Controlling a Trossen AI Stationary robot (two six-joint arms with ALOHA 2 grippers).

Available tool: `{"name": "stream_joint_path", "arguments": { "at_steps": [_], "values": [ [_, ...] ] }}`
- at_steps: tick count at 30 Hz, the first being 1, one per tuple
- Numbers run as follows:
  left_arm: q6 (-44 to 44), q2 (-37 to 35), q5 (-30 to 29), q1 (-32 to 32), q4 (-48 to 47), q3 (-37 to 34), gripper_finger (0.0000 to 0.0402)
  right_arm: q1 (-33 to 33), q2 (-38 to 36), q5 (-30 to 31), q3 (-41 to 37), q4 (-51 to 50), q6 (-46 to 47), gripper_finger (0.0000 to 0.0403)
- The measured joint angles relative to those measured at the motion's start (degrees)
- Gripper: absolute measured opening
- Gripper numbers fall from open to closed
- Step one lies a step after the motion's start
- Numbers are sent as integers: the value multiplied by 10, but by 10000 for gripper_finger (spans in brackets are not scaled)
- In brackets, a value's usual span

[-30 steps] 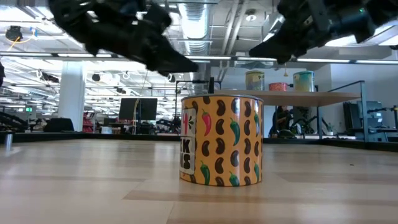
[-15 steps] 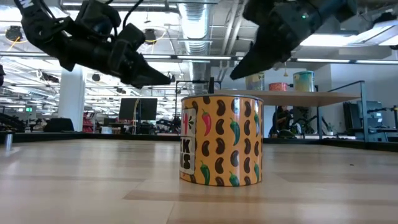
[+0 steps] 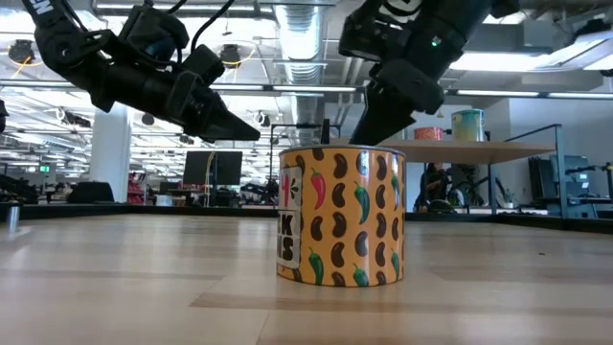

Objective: Pick and place cans onto a shelf
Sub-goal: Put the top canned tomatoes on the shelf

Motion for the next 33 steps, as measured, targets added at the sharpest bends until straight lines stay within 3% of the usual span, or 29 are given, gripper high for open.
{"name": "stream_joint_path", "arguments": {
  "at_steps": [7,15,20,27,33],
  "values": [
    [1,0,0,0,0,0,3,0,-6,-12,24,-50,-13,9],
    [1,0,0,0,-2,0,3,-16,-95,-15,52,-123,-16,5],
    [1,0,0,0,-1,0,3,-55,-162,0,113,-202,-16,7],
    [0,0,0,0,4,0,3,-179,-186,30,201,-301,-77,4],
    [-3,0,0,0,0,0,3,-311,-176,-40,208,-310,-120,5]
  ]
}}
